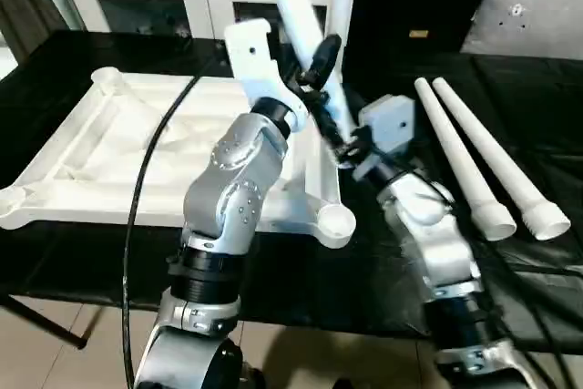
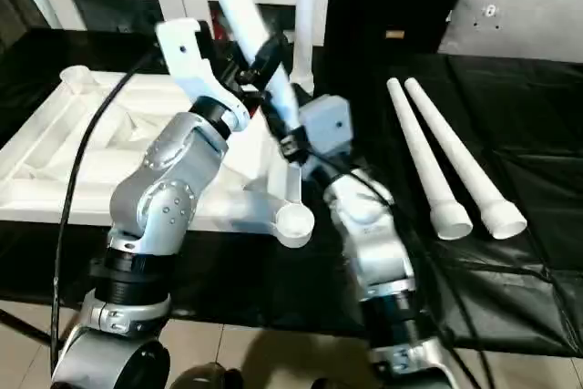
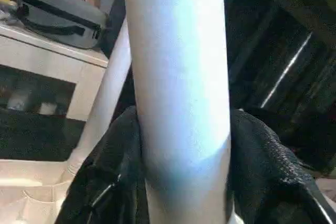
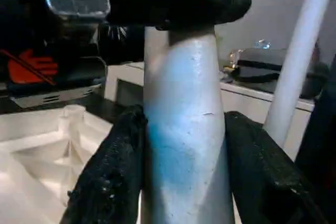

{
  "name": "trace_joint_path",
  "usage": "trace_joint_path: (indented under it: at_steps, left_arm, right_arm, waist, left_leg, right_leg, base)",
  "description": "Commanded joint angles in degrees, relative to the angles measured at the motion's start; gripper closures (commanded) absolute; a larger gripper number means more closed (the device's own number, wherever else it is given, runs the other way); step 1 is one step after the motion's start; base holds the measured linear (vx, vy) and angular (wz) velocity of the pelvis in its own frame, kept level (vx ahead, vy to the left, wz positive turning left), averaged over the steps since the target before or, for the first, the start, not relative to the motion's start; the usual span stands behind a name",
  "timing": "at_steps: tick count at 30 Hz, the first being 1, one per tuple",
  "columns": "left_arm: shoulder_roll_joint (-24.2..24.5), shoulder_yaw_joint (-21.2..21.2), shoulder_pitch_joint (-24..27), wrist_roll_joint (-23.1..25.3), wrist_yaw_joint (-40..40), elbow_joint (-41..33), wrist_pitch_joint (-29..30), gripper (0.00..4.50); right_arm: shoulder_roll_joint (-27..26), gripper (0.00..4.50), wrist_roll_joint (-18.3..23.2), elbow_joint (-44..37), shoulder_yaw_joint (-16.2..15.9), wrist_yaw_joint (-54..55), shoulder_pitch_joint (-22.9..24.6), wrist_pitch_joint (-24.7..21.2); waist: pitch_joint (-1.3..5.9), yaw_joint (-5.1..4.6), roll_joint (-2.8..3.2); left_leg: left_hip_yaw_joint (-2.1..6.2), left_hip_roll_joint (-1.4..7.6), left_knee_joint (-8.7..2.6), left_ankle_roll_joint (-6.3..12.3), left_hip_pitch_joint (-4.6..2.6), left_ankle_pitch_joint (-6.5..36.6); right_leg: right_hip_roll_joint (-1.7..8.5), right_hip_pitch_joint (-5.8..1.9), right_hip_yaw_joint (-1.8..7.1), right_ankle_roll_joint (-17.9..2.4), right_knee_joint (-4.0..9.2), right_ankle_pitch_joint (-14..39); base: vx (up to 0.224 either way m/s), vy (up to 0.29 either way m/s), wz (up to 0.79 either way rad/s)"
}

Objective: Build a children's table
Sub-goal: Pick table leg

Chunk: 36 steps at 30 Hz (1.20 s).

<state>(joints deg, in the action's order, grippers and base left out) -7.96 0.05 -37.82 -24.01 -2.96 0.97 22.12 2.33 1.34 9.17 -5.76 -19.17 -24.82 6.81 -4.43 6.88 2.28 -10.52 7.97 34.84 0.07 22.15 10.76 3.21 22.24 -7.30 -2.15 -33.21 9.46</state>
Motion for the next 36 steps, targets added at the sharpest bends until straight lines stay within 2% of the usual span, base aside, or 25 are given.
trace_joint_path:
  at_steps: [1,4,9,21,23,25,27,28,29,30,31,32,34,35,36]
  left_arm:
    - [-5.6,0.4,1.7,-1.0,0.1,0.1,0.9,2.46]
    - [-5.3,0.0,1.9,-1.6,0.3,-0.1,0.7,2.55]
    - [-5.1,-0.2,1.9,-2.0,0.7,-0.1,0.4,2.6]
    - [-4.6,-0.3,1.8,-2.8,2.0,0.3,-0.1,2.62]
    - [-4.6,0.2,1.7,-2.6,2.7,0.7,-0.2,2.62]
    - [-3.5,2.5,0.6,-1.5,5.5,3.1,-0.9,2.62]
    - [-1.5,4.5,-0.8,-1.2,6.0,5.1,-2.1,2.62]
    - [-0.7,5.3,-1.4,-1.3,6.1,5.8,-2.5,2.62]
    - [-0.7,5.3,-1.4,-1.3,6.1,5.8,-2.5,2.62]
    - [0.4,6.2,-2.2,-1.1,6.4,6.8,-3.0,2.62]
    - [0.9,6.6,-2.6,-1.1,6.3,7.3,-3.2,2.62]
    - [1.8,7.0,-3.1,-1.1,6.0,8.1,-3.4,2.62]
    - [3.4,7.4,-4.0,-0.8,5.5,9.5,-3.9,2.62]
    - [3.5,7.4,-4.0,-0.9,5.4,9.6,-3.8,2.62]
    - [4.3,7.4,-4.3,-1.2,4.7,10.1,-3.6,2.62]
  right_arm:
    - [0.1,2.65,-1.1,0.0,0.3,1.0,-1.4,2.5]
    - [-0.1,2.65,-1.4,1.2,0.2,1.5,-1.4,3.9]
    - [-0.1,2.65,-1.7,2.3,-0.1,2.1,-1.5,5.3]
    - [-0.1,2.65,-1.3,4.0,-0.6,1.3,-1.7,5.2]
    - [-0.1,2.09,-1.2,4.1,-0.4,1.4,-1.8,4.9]
    - [0.8,1.86,-3.0,4.8,-0.2,2.8,-2.3,5.7]
    - [1.2,1.77,0.9,3.8,-0.4,-2.0,-1.6,6.7]
    - [1.1,1.6,3.3,3.0,-0.2,-4.1,-1.2,7.3]
    - [1.1,1.6,3.3,3.0,-0.2,-4.1,-1.2,7.3]
    - [1.3,1.53,6.2,1.9,0.3,-6.5,-0.7,6.8]
    - [1.7,1.46,7.0,1.4,0.4,-7.4,-0.4,6.3]
    - [2.3,1.46,8.2,0.3,0.9,-8.2,0.1,3.9]
    - [3.4,1.18,10.6,-1.7,2.0,-9.2,0.8,-0.9]
    - [3.5,1.15,10.9,-1.9,2.2,-9.3,0.8,-1.6]
    - [4.0,1.15,12.6,-2.6,3.4,-9.2,0.7,-5.1]
  waist:
    - [4.94,-0.24,-0.54]
    - [5.03,-0.47,-0.57]
    - [4.98,-0.54,-0.56]
    - [5.07,-0.56,-0.45]
    - [5.08,-0.56,-0.45]
    - [5.06,-0.59,-0.24]
    - [5.02,-0.62,-0.41]
    - [5.03,-0.55,-0.29]
    - [5.0,-0.54,-0.37]
    - [5.02,-0.57,-0.28]
    - [5.1,-0.57,-0.27]
    - [5.01,-0.52,-0.24]
    - [5.01,-0.32,-0.12]
    - [5.07,-0.23,-0.15]
    - [5.07,-0.24,-0.09]
  left_leg:
    - [3.0,6.4,-3.92,3.13,-1.24,9.6]
    - [2.95,6.25,-3.87,2.87,-1.04,9.7]
    - [2.88,6.13,-3.76,3.4,-0.98,9.2]
    - [2.91,6.22,-3.7,3.66,-1.02,9.2]
    - [2.94,6.29,-3.74,3.56,-1.08,9.3]
    - [3.03,6.28,-3.79,3.27,-1.07,9.4]
    - [2.8,5.88,-3.66,3.65,-1.01,10.2]
    - [2.89,5.9,-3.63,3.99,-1.0,10.2]
    - [2.94,6.0,-3.68,4.11,-0.96,10.1]
    - [3.06,6.07,-3.75,4.47,-1.02,10.1]
    - [3.14,6.26,-3.76,4.44,-1.14,10.2]
    - [3.16,6.34,-3.82,4.63,-1.16,9.9]
    - [3.26,6.48,-3.88,4.89,-1.42,10.0]
    - [3.29,6.58,-3.92,4.77,-1.26,9.7]
    - [3.25,6.49,-3.87,4.65,-1.19,9.5]
  right_leg:
    - [7.24,-2.82,4.51,-6.0,4.17,16.0]
    - [7.43,-3.01,4.62,-6.9,3.89,14.5]
    - [7.37,-3.04,4.63,-6.8,3.98,14.8]
    - [7.29,-3.05,4.59,-7.3,3.83,13.9]
    - [7.24,-3.01,4.6,-7.3,3.77,13.8]
    - [7.1,-2.91,4.57,-7.4,3.71,13.3]
    - [7.22,-3.14,4.57,-7.0,4.02,14.2]
    - [7.24,-3.18,4.5,-6.2,4.16,14.8]
    - [7.28,-3.19,4.5,-5.9,4.18,14.8]
    - [7.13,-3.14,4.42,-5.8,4.18,14.7]
    - [7.15,-3.08,4.46,-5.9,4.02,14.4]
    - [7.09,-2.94,4.45,-6.1,4.0,13.7]
    - [7.04,-2.81,4.58,-6.7,3.85,12.7]
    - [7.23,-2.98,4.59,-7.4,3.61,11.8]
    - [7.28,-3.07,4.6,-7.7,3.59,11.7]
  base:
    - [0.0,0.0,0.0]
    - [0.0,0.0,0.0]
    - [0.0,0.0,0.0]
    - [0.0,0.0,0.0]
    - [0.0,0.0,0.0]
    - [0.0,0.0,0.0]
    - [0.0,0.0,0.0]
    - [0.0,0.0,0.0]
    - [0.0,0.0,0.0]
    - [0.0,0.0,0.0]
    - [0.0,0.0,0.0]
    - [0.0,0.0,0.0]
    - [0.0,0.0,0.0]
    - [0.0,0.0,0.0]
    - [0.0,0.0,0.0]
